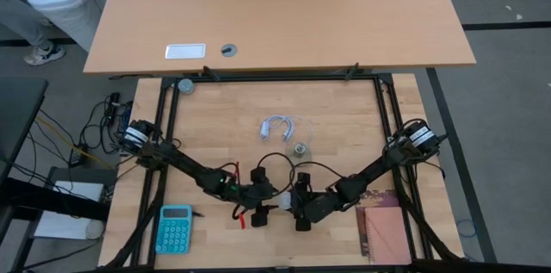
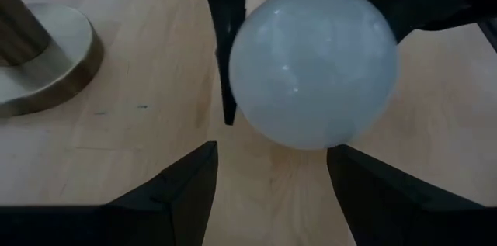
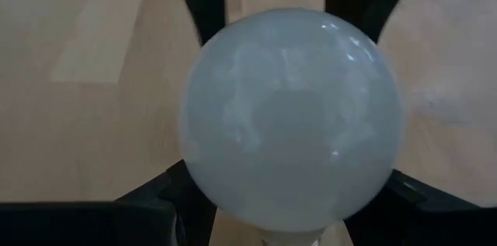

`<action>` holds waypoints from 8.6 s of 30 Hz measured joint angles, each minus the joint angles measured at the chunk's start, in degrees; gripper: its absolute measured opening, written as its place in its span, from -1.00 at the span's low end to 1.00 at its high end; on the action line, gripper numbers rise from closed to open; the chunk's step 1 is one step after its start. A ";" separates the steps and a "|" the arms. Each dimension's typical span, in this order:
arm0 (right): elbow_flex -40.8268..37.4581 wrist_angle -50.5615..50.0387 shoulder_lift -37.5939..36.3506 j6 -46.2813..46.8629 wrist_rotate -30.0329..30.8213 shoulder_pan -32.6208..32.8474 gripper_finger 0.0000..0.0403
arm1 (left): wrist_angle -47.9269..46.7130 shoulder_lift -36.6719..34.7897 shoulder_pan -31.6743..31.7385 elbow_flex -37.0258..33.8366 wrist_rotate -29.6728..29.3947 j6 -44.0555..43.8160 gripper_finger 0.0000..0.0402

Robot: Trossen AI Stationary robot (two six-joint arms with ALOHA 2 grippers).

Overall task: Screw lightbulb
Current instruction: Insert the white lightbulb into the lamp socket

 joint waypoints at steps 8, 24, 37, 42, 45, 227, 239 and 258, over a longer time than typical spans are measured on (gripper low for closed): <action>0.00 -4.85 -2.33 -2.54 0.67 -1.74 0.13 | -0.77 0.00 0.07 0.00 -1.15 -0.01 0.24; -0.02 -7.41 -6.98 -9.30 0.64 -6.81 0.13 | -3.22 0.00 2.22 0.00 -2.63 -1.04 0.24; -13.94 2.75 -23.07 -11.71 -0.63 -12.65 0.13 | 5.41 0.00 1.71 0.00 -11.58 6.59 0.24; -19.17 8.35 -27.19 -12.27 -1.23 -15.79 0.13 | 8.36 0.00 5.52 0.02 -11.65 9.14 0.24; -21.52 12.11 -27.96 -12.69 -2.93 -17.92 0.13 | 8.17 0.00 8.58 -0.02 -9.48 9.27 0.24; -30.47 15.51 -28.94 -12.98 -15.64 -24.05 -0.23 | 7.27 1.86 23.26 7.17 9.07 28.76 0.24; -30.47 15.11 -28.94 -14.45 -16.31 -24.08 -0.24 | 2.47 1.57 23.28 7.23 10.64 28.76 0.24; -31.02 16.23 -28.90 -14.02 -18.90 -24.08 -0.24 | 19.79 10.51 23.80 3.49 15.33 21.11 0.24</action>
